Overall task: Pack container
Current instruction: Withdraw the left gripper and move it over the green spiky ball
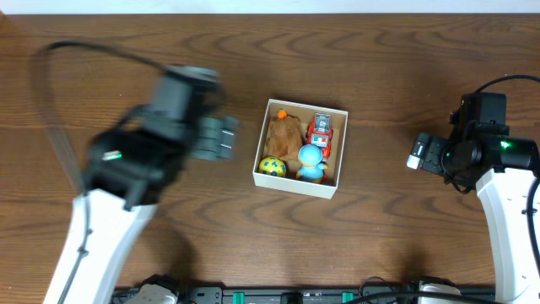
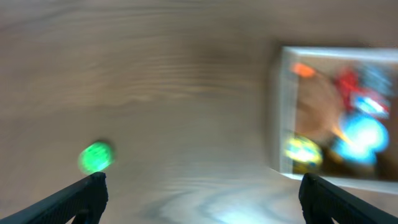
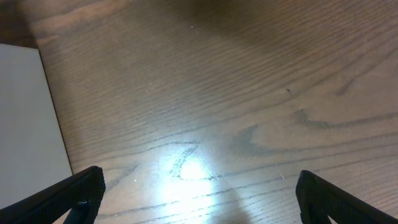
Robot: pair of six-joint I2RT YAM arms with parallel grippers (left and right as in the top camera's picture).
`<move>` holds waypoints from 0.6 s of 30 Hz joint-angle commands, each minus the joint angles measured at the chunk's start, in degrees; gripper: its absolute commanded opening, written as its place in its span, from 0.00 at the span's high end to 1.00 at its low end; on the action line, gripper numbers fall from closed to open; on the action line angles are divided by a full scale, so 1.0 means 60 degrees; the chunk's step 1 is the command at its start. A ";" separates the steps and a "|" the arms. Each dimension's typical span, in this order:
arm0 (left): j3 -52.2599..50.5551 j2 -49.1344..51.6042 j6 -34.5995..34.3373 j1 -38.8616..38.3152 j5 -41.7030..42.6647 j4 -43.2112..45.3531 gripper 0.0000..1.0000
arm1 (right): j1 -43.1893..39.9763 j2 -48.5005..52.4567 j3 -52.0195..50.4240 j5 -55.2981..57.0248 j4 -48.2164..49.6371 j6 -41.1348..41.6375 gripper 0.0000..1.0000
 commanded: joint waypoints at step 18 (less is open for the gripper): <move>-0.1490 0.4506 -0.1188 0.6688 0.1581 0.1570 0.02 | -0.0109 0.0007 -0.0197 0.0069 -0.0047 -0.0127 0.01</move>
